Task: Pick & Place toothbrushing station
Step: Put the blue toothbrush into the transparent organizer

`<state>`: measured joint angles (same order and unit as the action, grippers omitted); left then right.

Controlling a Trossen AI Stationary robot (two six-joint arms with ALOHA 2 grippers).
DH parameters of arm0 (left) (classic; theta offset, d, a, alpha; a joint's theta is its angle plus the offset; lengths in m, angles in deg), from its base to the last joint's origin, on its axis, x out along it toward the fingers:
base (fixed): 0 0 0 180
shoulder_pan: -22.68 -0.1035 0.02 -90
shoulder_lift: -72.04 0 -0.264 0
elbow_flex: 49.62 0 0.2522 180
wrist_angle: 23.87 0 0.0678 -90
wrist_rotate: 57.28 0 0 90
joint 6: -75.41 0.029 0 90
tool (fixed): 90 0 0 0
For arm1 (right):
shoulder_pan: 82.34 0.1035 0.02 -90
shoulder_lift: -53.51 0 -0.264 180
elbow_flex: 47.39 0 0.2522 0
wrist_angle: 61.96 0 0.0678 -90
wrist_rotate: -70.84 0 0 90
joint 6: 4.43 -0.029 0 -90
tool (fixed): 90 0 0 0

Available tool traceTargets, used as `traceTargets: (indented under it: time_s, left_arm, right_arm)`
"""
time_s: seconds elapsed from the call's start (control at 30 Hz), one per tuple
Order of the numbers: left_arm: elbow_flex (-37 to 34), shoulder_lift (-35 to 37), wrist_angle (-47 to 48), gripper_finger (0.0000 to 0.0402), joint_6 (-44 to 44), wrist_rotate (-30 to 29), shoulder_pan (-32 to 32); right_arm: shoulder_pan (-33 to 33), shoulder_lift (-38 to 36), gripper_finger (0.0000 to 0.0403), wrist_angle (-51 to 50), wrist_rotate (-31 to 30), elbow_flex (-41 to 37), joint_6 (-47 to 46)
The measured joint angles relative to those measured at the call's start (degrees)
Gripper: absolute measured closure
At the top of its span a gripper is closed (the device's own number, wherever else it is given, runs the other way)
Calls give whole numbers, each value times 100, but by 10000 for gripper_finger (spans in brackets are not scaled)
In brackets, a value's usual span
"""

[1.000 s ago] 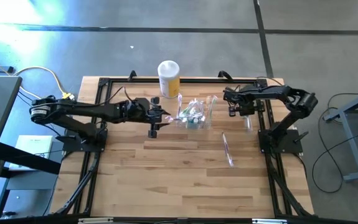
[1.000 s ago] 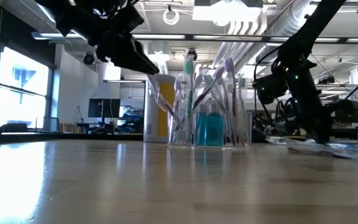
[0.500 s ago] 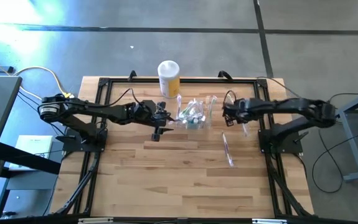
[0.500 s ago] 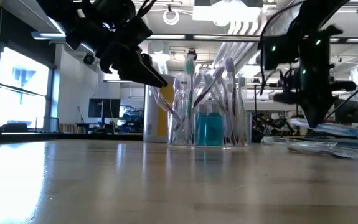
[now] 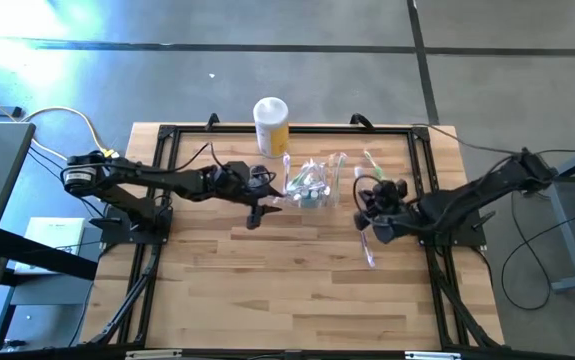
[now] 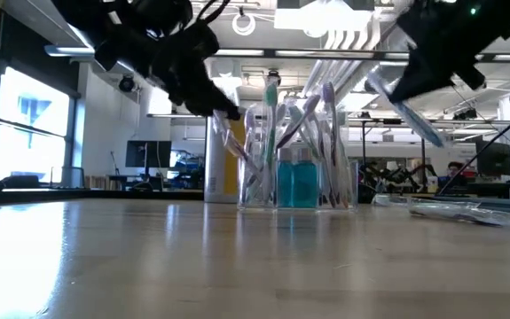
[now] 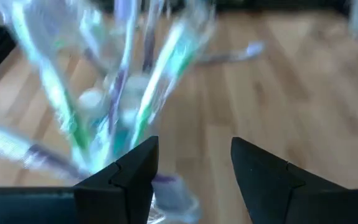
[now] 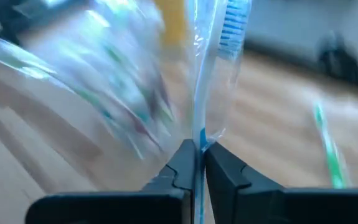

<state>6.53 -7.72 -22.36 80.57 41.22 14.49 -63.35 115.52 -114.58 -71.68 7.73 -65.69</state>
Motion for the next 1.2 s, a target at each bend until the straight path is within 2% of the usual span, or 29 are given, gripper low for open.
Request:
traceTargets:
  time_s: [0.17, 0.37, 0.53, 0.6, 0.97, 1.2]
  left_arm:
    - [0, 0, -466, 207, -291, -25, 370]
    - [0, 2, -503, 207, -543, -542, 980]
    - [-1, 47, -521, 211, -301, -1543, 1350]
    - [-1, 72, -668, 214, -222, -1741, 1351]
    - [0, 70, -853, 215, -93, -1864, 673]
    - [0, 127, -1768, 215, 420, -1628, 596]
  right_arm:
    - [473, 289, 389, 1252, -1416, 2, 1551]
    - [553, 659, 390, 1512, -2083, 4, 1831]
    - [550, 873, 390, 1661, -2282, 4, 1937]
    - [550, 897, 390, 1681, -2315, 2, 2000]
    - [550, 884, 390, 2267, -2312, 4, 2588]
    - [529, 884, 390, 2785, -2332, 4, 3193]
